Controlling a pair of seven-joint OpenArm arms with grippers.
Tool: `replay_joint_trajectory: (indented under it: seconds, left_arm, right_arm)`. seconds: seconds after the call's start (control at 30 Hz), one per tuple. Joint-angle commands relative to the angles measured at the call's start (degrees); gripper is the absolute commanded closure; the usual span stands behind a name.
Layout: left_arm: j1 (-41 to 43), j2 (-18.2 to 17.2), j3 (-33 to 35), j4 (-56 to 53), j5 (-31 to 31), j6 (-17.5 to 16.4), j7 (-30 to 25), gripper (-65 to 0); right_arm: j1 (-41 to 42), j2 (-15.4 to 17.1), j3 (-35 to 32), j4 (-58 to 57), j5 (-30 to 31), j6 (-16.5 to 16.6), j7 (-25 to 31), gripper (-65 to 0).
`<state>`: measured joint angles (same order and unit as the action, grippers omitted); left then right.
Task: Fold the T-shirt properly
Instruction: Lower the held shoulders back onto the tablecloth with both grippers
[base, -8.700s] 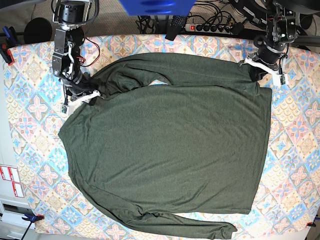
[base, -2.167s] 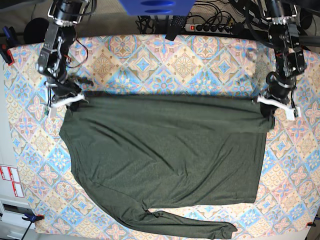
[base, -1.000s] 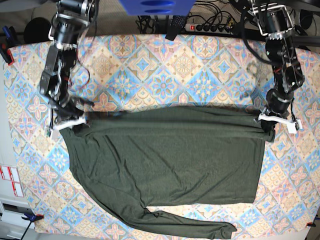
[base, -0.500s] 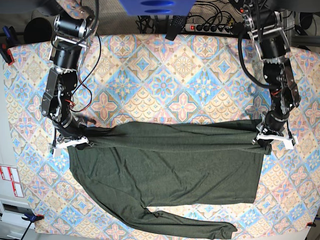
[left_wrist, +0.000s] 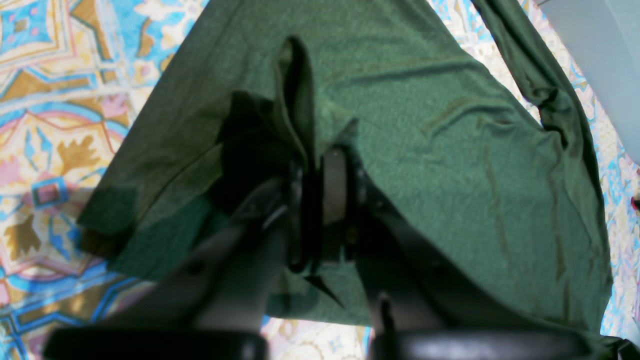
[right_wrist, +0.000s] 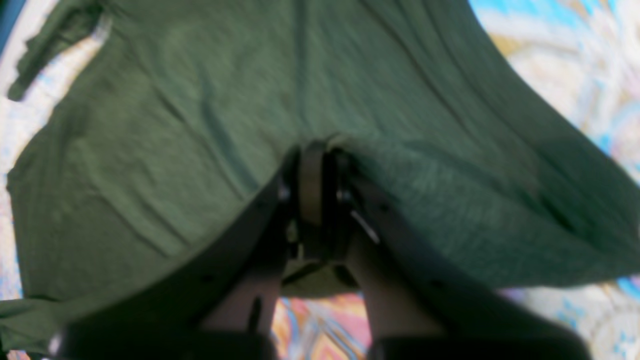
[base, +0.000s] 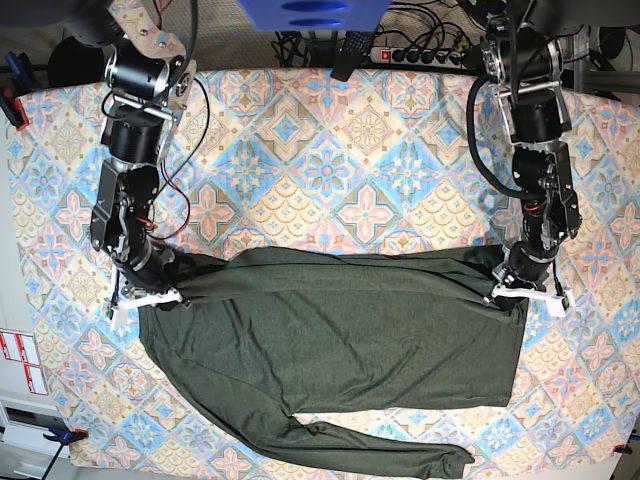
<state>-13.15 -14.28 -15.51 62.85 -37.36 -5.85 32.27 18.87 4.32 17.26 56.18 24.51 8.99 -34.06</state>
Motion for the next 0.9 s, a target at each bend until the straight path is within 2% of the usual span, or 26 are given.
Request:
replay_joint_trajectory:
  seconds: [0.0,0.2,0.37,0.57,0.63,0.73,0.8,0.87]
  left_arm:
    - [-1.6,-0.7,-0.1,0.5,-0.5,-0.4,-1.3,0.0]
    - [-1.7,-1.6,-0.1,0.2,-0.4,-0.4,-1.3,0.0]
    - [-1.5,-1.9,-0.3,0.2,2.9,-0.4,-1.4,0.0]
    - [-1.6,-1.8,-0.3,-0.1,6.3,-0.2,-1.5,0.0]
    - [-1.4,-1.8,-0.2,0.0,7.2,-0.1,-1.4,-3.3]
    - [-0.5,-2.0,-0.2,0.3,7.4,0.0,-1.1,-13.2]
    - [0.0,-2.2,-0.2,0.7,7.4,0.0,-1.0,-20.4]
    - [1.2,-2.3,-0.2,1.2,7.3,0.0,-1.0,-24.7]
  right_arm:
    - [1.2,0.6,-0.1,0.6,0.7,0.5,1.8,-0.7]
    - [1.2,0.6,-0.1,0.5,0.7,0.5,3.1,-2.3]
    - [1.2,0.6,-0.1,0.5,0.7,0.5,3.9,-7.8]
    - [1.0,0.6,-0.1,0.5,0.7,0.5,4.1,-8.6]
    - [0.8,0.6,-0.1,0.5,0.7,0.5,4.0,-8.6]
    - [0.2,0.6,-0.2,0.6,0.7,0.5,3.8,-9.1]
    - [-1.0,0.6,-0.2,1.1,0.7,0.5,3.8,-11.4]
    - [-1.4,0.6,0.0,1.1,0.7,0.5,3.8,-14.2]
